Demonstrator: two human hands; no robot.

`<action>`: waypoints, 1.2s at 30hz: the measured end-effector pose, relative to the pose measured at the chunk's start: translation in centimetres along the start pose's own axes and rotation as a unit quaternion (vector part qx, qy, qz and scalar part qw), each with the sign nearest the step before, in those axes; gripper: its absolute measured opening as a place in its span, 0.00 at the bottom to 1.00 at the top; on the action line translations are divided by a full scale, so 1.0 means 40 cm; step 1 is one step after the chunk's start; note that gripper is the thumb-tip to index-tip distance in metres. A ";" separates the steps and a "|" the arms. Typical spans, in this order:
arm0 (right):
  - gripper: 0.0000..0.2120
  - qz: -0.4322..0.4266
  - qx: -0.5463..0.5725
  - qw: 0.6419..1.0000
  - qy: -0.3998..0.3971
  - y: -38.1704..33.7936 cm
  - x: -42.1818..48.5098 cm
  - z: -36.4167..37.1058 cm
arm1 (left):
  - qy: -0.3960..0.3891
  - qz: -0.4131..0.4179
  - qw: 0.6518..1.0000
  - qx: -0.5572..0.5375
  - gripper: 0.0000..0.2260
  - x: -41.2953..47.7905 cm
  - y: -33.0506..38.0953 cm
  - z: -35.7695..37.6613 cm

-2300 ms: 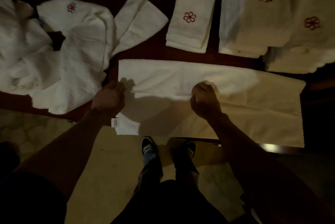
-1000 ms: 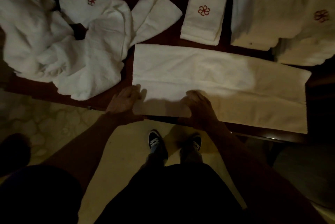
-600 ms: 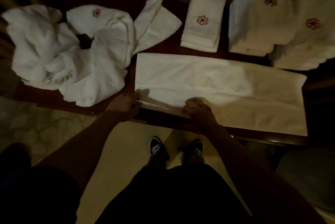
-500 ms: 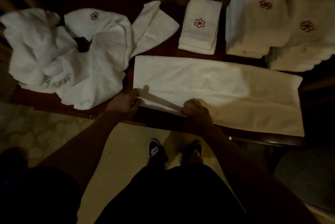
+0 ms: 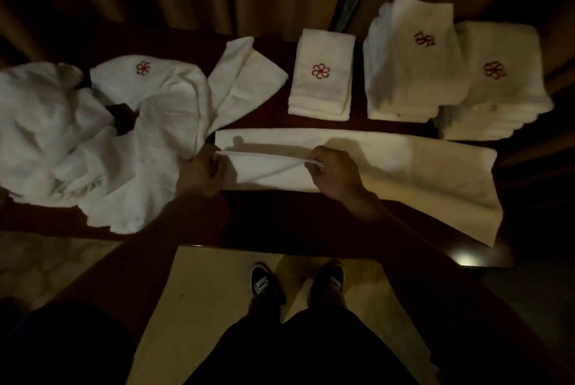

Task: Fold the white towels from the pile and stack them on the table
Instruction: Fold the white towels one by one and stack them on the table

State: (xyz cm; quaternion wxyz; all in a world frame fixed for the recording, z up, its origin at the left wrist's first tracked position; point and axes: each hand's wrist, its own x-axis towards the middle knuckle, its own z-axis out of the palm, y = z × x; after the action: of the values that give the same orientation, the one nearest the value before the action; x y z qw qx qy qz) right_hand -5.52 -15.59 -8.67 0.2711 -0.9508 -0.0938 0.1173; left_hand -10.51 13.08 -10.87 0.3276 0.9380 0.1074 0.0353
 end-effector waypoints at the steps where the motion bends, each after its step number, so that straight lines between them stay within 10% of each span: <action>1: 0.04 -0.002 0.001 1.000 0.005 -0.001 0.017 -0.005 | 0.005 0.003 1.000 0.001 0.16 0.014 0.002 0.003; 27: 0.09 0.046 -0.099 0.993 -0.045 0.060 0.263 0.077 | -0.026 -0.172 0.977 0.127 0.13 0.174 0.015 0.100; 36: 0.23 0.062 -0.124 0.990 0.008 0.072 0.189 0.034 | 0.004 -0.109 0.976 0.188 0.25 0.156 0.042 0.129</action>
State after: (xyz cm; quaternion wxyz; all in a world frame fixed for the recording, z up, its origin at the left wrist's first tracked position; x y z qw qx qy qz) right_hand 1.65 -15.50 -12.65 0.1437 -0.9820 -0.0463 0.1136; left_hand -3.41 10.09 -13.89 0.1464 0.9655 0.2145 -0.0180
